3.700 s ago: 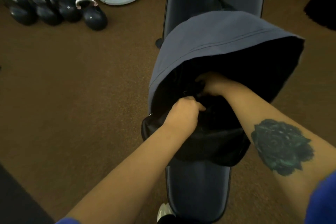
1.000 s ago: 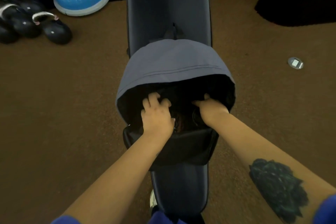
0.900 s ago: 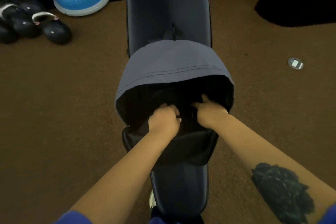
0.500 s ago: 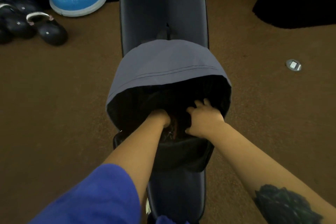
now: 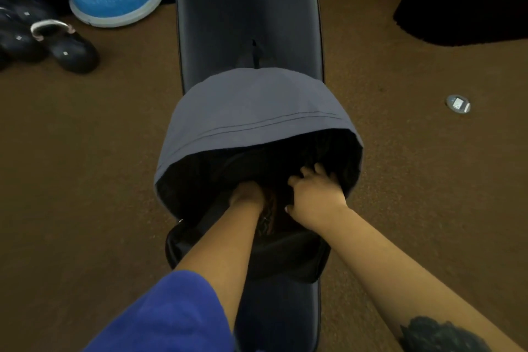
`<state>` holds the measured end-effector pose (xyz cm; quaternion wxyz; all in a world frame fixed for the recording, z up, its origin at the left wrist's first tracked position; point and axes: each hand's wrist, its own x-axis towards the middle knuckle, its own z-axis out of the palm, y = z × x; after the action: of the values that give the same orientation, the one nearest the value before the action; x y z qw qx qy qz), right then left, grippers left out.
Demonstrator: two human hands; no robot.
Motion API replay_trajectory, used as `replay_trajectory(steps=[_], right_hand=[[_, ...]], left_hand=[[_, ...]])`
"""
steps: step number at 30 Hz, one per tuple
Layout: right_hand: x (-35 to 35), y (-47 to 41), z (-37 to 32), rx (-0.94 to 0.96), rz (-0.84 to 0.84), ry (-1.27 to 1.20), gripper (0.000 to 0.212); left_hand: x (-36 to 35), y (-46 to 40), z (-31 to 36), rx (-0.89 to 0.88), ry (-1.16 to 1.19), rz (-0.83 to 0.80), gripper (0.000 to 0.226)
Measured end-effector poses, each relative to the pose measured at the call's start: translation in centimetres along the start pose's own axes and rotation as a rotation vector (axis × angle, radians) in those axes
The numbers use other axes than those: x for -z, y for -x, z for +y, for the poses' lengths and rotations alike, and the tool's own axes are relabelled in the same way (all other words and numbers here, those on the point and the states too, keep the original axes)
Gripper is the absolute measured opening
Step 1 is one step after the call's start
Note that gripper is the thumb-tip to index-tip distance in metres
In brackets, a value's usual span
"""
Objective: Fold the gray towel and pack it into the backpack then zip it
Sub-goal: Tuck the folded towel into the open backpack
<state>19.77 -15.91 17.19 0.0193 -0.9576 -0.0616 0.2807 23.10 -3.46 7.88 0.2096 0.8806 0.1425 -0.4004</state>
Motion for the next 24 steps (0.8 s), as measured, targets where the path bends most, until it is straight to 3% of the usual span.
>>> replay_trajectory(steps=[6, 10, 15, 17, 22, 24], right_hand=[[0.3, -0.1, -0.5, 0.007, 0.016, 0.046, 0.052], [0.4, -0.6, -1.0, 0.076, 0.067, 0.044, 0.048], [-0.2, -2.5, -1.9, 0.145, -0.036, 0.002, 0.058], [-0.4, -3.1, -2.1, 0.127, -0.082, -0.028, 0.051], [-0.8, -3.6, -2.2, 0.115, -0.009, -0.016, 0.027], [-1.0, -3.4, -2.4, 0.118, 0.106, 0.025, 0.029]], left_hand=[[0.4, 1.0, 0.1, -0.151, 0.002, -0.045, 0.034], [1.3, 2.0, -0.8, -0.333, -0.063, -0.052, 0.006], [3.9, 2.5, -2.8, -0.471, 0.071, -0.113, 0.011], [4.8, 2.6, -3.3, -0.496, 0.185, -0.152, 0.015], [5.1, 1.6, -4.4, -0.367, 0.416, -0.184, 0.026], [4.6, 0.6, -4.7, -0.227, 0.268, -0.119, 0.038]])
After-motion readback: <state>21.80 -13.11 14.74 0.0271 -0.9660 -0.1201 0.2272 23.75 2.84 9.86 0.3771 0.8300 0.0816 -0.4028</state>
